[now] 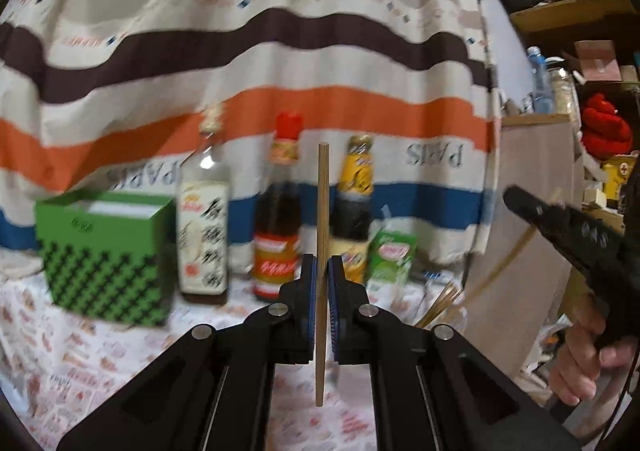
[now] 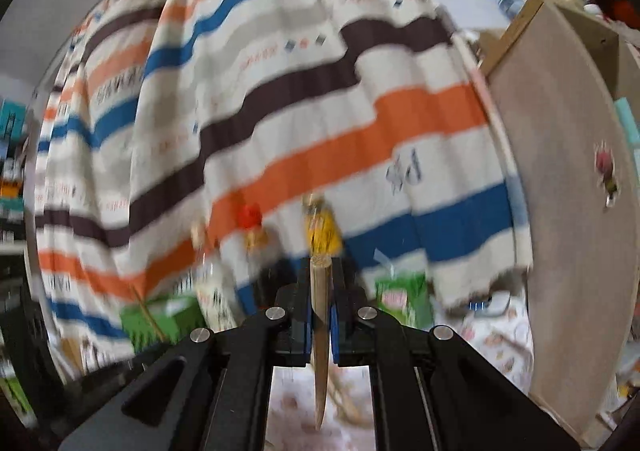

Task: Organize utensils
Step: 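Carry both held chopsticks over the clear cup with both grippers, then lower the chopsticks into the clear cup and open both grippers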

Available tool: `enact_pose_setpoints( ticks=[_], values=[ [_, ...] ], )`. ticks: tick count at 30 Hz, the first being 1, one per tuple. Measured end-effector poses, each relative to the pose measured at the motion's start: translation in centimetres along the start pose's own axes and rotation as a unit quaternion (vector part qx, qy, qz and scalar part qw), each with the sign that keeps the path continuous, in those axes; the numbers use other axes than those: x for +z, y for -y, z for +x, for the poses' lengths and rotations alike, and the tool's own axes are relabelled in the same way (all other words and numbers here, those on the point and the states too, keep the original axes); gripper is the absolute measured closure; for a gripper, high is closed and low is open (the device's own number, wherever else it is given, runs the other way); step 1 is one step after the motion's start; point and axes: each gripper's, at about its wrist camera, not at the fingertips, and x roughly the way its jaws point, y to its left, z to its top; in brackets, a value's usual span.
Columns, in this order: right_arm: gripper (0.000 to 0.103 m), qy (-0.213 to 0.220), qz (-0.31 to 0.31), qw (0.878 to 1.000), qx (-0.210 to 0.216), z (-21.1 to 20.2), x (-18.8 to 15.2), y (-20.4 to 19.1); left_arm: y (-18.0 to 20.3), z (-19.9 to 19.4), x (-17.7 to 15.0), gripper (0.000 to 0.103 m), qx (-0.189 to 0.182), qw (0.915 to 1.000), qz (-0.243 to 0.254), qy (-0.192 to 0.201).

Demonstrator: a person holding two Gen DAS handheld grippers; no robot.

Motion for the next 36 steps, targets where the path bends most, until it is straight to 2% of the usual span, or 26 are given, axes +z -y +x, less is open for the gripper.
enact_pose_setpoints(
  ticks=[6, 10, 13, 17, 20, 23, 26, 29, 36],
  values=[
    [0.096, 0.055, 0.021, 0.998, -0.037, 0.5, 2.2, 2.2, 2.9, 2.5, 1.3, 0.098, -0.017, 0.9998, 0.002, 0.012],
    [0.096, 0.006, 0.014, 0.999, -0.046, 3.6, 1.3, 3.8, 3.5, 5.1, 1.1, 0.098, -0.022, 0.9996, -0.015, 0.004],
    [0.096, -0.058, 0.007, 0.997, -0.057, 6.7, -0.3, 5.1, 3.7, 7.1, 0.4, 0.098, -0.014, 0.9996, -0.024, -0.003],
    [0.096, -0.131, 0.015, 0.991, -0.038, 9.4, -2.0, 6.3, 3.9, 9.4, -0.8, 0.098, -0.008, 0.9994, -0.029, -0.020],
    [0.096, -0.161, 0.000, 0.987, -0.030, 10.4, -3.1, 6.1, 4.2, 10.4, -2.1, 0.098, 0.005, 0.9993, -0.021, -0.031],
    [0.096, -0.196, -0.007, 0.980, -0.033, 11.7, -4.6, 6.0, 3.8, 10.8, -3.3, 0.098, 0.020, 0.9986, -0.034, -0.034],
    [0.096, -0.224, -0.009, 0.974, -0.039, 12.8, -5.8, 6.2, 3.3, 11.4, -4.3, 0.098, 0.016, 0.9973, -0.047, -0.053],
    [0.096, -0.247, -0.004, 0.968, -0.042, 13.5, -6.8, 6.7, 3.3, 12.0, -5.0, 0.098, 0.020, 0.9969, -0.039, -0.066],
    [0.096, -0.269, 0.011, 0.962, -0.049, 14.3, -8.1, 7.4, 3.3, 13.4, -6.5, 0.098, 0.018, 0.9940, -0.035, -0.102]
  ],
)
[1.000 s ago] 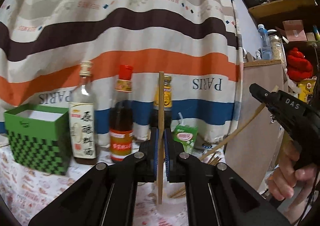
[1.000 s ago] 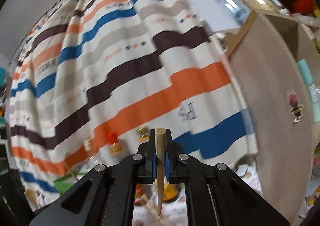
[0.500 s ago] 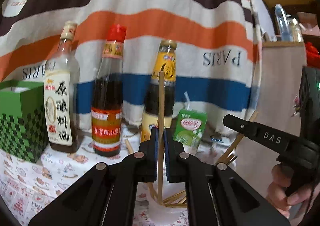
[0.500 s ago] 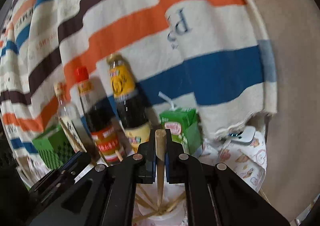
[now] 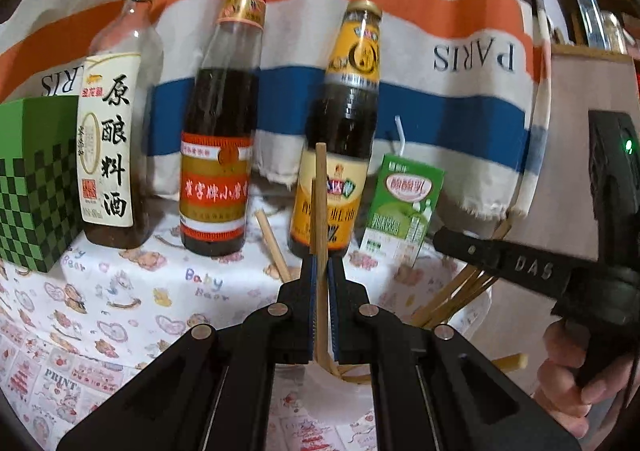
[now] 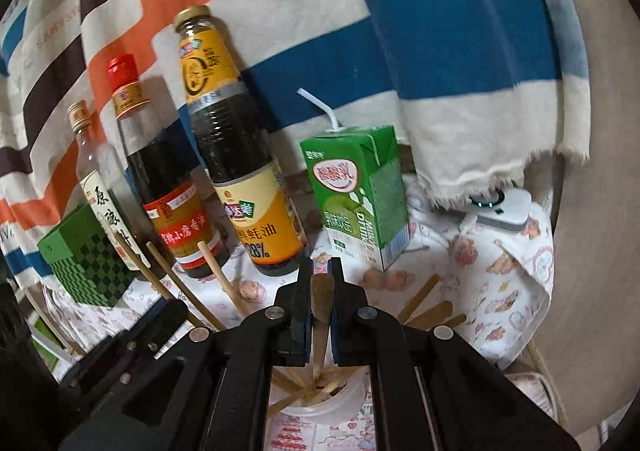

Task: Organize utensils
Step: 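Lower the chopsticks into the clear cup and open both grippers, then move the right gripper down to the last loose wooden chopstick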

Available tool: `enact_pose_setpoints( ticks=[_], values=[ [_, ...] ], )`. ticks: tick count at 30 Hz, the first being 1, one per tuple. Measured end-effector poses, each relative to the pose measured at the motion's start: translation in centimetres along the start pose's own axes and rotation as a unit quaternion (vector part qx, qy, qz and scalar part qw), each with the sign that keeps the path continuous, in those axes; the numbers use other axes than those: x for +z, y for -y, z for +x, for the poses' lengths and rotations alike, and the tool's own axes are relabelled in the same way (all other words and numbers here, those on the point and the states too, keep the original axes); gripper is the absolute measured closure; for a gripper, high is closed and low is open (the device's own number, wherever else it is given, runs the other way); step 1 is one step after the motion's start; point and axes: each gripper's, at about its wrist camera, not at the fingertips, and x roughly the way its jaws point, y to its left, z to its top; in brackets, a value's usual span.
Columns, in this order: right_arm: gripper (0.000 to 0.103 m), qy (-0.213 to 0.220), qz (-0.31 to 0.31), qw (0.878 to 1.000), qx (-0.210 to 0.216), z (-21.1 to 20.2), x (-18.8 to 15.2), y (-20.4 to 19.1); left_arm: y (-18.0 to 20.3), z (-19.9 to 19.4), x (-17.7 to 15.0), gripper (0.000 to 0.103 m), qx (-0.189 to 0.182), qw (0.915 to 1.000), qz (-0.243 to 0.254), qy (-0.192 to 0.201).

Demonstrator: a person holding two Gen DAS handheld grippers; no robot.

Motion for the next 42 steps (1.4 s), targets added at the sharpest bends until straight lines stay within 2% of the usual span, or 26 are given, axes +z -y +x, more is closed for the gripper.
enact_pose_setpoints(
  ticks=[11, 12, 13, 14, 15, 16, 17, 19, 20, 22, 23, 24, 26, 28, 31, 36, 40, 42],
  values=[
    [0.095, -0.017, 0.004, 1.000, 0.016, 0.0, 0.3, -0.2, 0.5, -0.1, -1.2, 0.096, 0.005, 0.9984, 0.046, -0.032],
    [0.095, -0.017, 0.004, 1.000, 0.020, -0.1, 0.4, -0.2, 0.3, -0.4, -1.2, 0.092, 0.007, 0.9985, 0.045, -0.032],
    [0.094, -0.017, 0.003, 1.000, 0.022, -0.2, 0.4, -0.2, 0.2, -0.6, -1.2, 0.084, 0.009, 0.9985, 0.044, -0.031],
    [0.090, -0.015, 0.003, 1.000, 0.025, -0.4, 0.5, -0.3, -0.2, -1.0, -1.1, 0.078, 0.013, 0.9986, 0.042, -0.028],
    [0.080, -0.012, 0.004, 1.000, 0.026, -0.6, 0.6, -0.3, -0.6, -1.6, -0.9, 0.063, 0.019, 0.9987, 0.040, -0.024],
    [0.075, -0.007, 0.004, 1.000, 0.026, -0.9, 0.7, -0.3, -1.0, -2.3, -0.7, 0.050, 0.028, 0.9987, 0.040, -0.017],
    [0.073, 0.006, 0.004, 1.000, 0.021, -1.3, 0.8, -0.3, -1.5, -3.1, -0.4, 0.046, 0.043, 0.9981, 0.043, -0.010],
    [0.073, 0.022, -0.001, 1.000, 0.010, -1.9, 0.9, -0.4, -2.7, -5.1, 0.2, 0.031, 0.083, 0.9950, 0.055, 0.012],
    [0.072, 0.026, -0.001, 1.000, 0.008, -2.1, 1.1, -0.4, -3.5, -6.0, 0.6, 0.028, 0.100, 0.9930, 0.058, 0.022],
    [0.061, 0.038, 0.002, 0.999, 0.014, -2.7, 1.3, -0.5, -5.4, -7.7, 1.3, 0.023, 0.129, 0.9894, 0.055, 0.035],
    [0.052, 0.045, 0.003, 0.999, 0.016, -3.0, 1.4, -0.6, -6.4, -8.6, 1.6, 0.021, 0.140, 0.9880, 0.053, 0.039],
    [0.049, 0.052, -0.003, 0.998, 0.019, -3.5, 1.5, -0.9, -7.4, -9.5, 2.0, 0.019, 0.147, 0.9868, 0.052, 0.043],
    [0.047, 0.064, -0.028, 0.997, 0.010, -4.4, 1.7, -1.6, -9.0, -11.2, 2.5, 0.018, 0.162, 0.9838, 0.055, 0.055],
    [0.041, 0.080, -0.037, 0.996, -0.001, -5.1, 1.8, -2.0, -10.3, -12.9, 2.8, 0.009, 0.172, 0.9814, 0.058, 0.063],
    [0.039, 0.087, -0.035, 0.995, 0.020, -6.2, 2.0, -2.5, -12.0, -15.2, 2.8, 0.001, 0.186, 0.9791, 0.042, 0.072],
    [0.017, 0.113, -0.071, 0.989, 0.055, -8.6, 1.4, -5.8, -13.0, -16.6, 1.1, 0.001, 0.207, 0.9762, 0.035, 0.056],
    [0.016, 0.105, -0.107, 0.984, 0.096, -10.0, -0.4, -8.5, -13.2, -16.1, -0.6, 0.001, 0.223, 0.9733, 0.043, 0.031],
    [0.016, 0.097, -0.118, 0.984, 0.089, -10.6, -1.8, -9.5, -13.5, -15.9, -0.8, 0.001, 0.214, 0.9763, 0.024, 0.021]
  ],
)
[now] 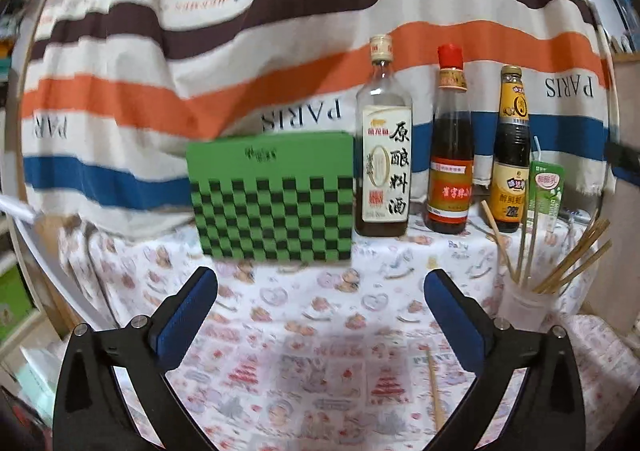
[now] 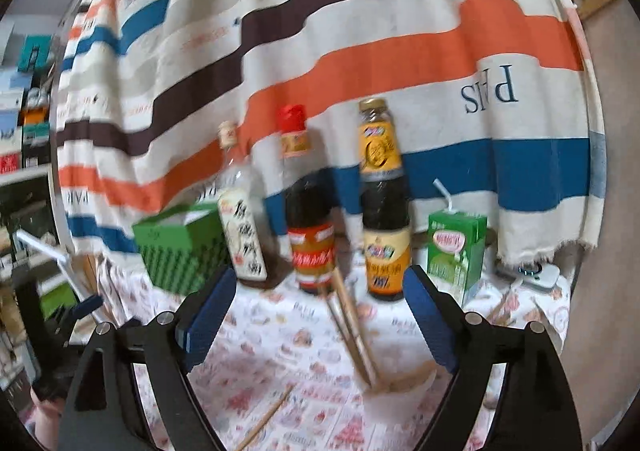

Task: Organize utensils
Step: 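Move the right gripper down to the last loose wooden chopstick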

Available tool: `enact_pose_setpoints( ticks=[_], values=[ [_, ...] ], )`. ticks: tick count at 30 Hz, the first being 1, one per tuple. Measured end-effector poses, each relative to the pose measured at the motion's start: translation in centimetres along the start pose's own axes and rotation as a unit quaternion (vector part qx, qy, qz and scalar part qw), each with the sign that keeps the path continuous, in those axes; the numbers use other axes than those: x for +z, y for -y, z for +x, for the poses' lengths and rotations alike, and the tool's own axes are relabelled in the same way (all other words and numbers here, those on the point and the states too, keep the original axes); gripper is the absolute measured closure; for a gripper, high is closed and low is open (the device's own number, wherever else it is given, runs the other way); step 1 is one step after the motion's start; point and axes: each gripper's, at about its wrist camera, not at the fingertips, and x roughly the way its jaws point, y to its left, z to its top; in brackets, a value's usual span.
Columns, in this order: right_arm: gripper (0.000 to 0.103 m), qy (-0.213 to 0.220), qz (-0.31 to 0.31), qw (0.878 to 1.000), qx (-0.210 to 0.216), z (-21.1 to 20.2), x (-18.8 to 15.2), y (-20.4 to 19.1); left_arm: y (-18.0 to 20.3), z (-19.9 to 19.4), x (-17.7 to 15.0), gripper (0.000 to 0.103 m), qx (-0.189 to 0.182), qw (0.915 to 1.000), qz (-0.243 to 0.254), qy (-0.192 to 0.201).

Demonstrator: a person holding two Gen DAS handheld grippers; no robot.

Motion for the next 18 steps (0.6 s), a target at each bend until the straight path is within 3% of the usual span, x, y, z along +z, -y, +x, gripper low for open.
enact_pose_setpoints(
  ticks=[3, 7, 13, 18],
  values=[
    [0.015, -0.015, 0.003, 1.000, -0.019, -0.3, -1.4, -1.3, -0.9, 0.3, -0.5, 0.001, -0.005, 0.9992, -0.039, -0.010],
    [0.015, -0.024, -0.002, 0.999, -0.047, -0.4, -4.2, -2.7, -1.4, 0.6, -2.1, 0.001, 0.004, 0.9994, -0.034, -0.002],
    [0.015, -0.054, 0.021, 0.997, -0.041, 1.0, -8.0, -3.5, -3.3, 3.9, -3.8, 0.001, 0.018, 0.9974, -0.061, -0.035],
    [0.015, -0.117, -0.008, 0.993, -0.034, 3.7, -11.0, -4.1, -3.8, 4.4, -4.0, 0.001, 0.030, 0.9964, -0.066, -0.044]
  ],
)
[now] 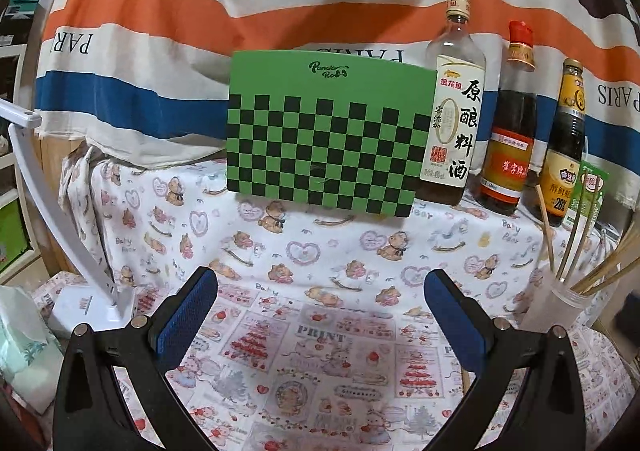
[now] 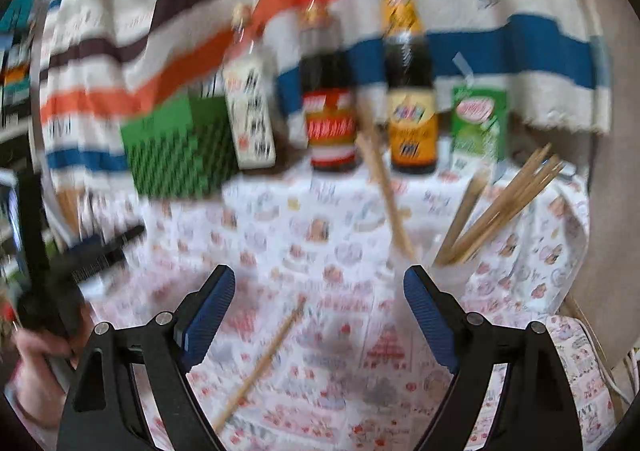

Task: Organize utensils
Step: 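Move the right gripper down to the last loose wooden chopstick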

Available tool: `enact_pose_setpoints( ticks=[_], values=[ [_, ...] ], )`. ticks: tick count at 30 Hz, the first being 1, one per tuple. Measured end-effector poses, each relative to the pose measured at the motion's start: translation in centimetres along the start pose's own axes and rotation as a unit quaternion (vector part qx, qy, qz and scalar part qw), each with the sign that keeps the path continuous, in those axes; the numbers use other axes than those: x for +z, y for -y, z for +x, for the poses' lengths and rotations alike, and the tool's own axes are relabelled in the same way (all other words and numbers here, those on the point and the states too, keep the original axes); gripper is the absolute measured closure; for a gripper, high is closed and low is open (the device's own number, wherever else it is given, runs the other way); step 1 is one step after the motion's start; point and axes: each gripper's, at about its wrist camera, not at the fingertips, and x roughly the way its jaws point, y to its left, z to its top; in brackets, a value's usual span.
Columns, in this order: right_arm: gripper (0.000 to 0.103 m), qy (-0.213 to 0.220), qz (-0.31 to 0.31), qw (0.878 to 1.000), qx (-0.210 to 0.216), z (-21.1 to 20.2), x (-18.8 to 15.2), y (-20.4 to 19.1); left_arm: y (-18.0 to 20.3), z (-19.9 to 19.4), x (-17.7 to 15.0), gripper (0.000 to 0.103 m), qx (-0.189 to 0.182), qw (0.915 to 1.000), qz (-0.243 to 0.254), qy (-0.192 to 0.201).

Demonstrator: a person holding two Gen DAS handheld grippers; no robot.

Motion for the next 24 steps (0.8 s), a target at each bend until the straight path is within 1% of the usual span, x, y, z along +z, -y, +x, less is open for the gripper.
enact_pose_setpoints(
  ticks=[4, 6, 9, 11, 12, 14, 16, 17, 18, 19, 21, 22, 24],
  values=[
    [0.015, -0.060, -0.007, 0.998, 0.001, 2.6, -1.6, -0.5, 0.1, -0.7, 0.3, 0.001, -0.001, 1.0000, -0.004, 0.000],
    [0.015, -0.078, -0.014, 0.997, -0.013, 3.4, -2.2, -0.9, 0.1, -1.3, 0.5, 0.001, -0.003, 0.9999, -0.007, 0.007],
    [0.015, -0.104, -0.029, 0.994, -0.030, 4.5, -3.1, -1.7, 0.3, -2.1, 0.8, 0.001, 0.011, 0.9999, -0.004, 0.012],
    [0.015, -0.132, -0.039, 0.990, -0.041, 5.4, -3.7, -2.4, 0.1, -2.6, 1.0, 0.001, 0.001, 0.9997, -0.013, 0.019],
    [0.015, -0.143, -0.042, 0.988, -0.037, 5.7, -3.9, -2.6, 0.0, -2.8, 1.1, 0.001, -0.002, 0.9996, -0.018, 0.022],
    [0.015, -0.163, -0.030, 0.986, -0.017, 6.2, -4.6, -2.9, -0.2, -3.0, 1.2, 0.001, 0.002, 0.9994, -0.023, 0.024],
    [0.021, -0.181, -0.020, 0.983, 0.002, 6.6, -5.5, -3.5, -0.3, -2.9, 1.3, 0.001, 0.000, 0.9994, -0.028, 0.020],
    [0.026, -0.189, -0.025, 0.982, 0.007, 6.8, -5.8, -4.0, -0.4, -2.9, 1.3, 0.001, -0.001, 0.9993, -0.032, 0.019],
    [0.027, -0.195, -0.034, 0.980, 0.011, 6.9, -6.0, -4.5, -0.5, -3.0, 1.3, 0.001, 0.000, 0.9992, -0.035, 0.020],
    [0.028, -0.197, -0.043, 0.979, 0.015, 6.9, -6.3, -5.1, -0.6, -3.0, 1.2, 0.001, 0.003, 0.9991, -0.037, 0.021],
    [0.039, -0.205, -0.060, 0.977, 0.012, 7.1, -7.1, -6.0, -0.5, -3.0, 1.2, 0.001, 0.011, 0.9991, -0.033, 0.024],
    [0.040, -0.212, -0.065, 0.975, 0.014, 7.3, -7.4, -6.3, -0.4, -3.0, 1.2, 0.001, 0.017, 0.9991, -0.029, 0.026],
    [0.047, -0.224, -0.066, 0.972, 0.020, 7.6, -7.9, -6.6, -0.2, -3.0, 1.2, 0.001, 0.029, 0.9989, -0.021, 0.029]
  ],
)
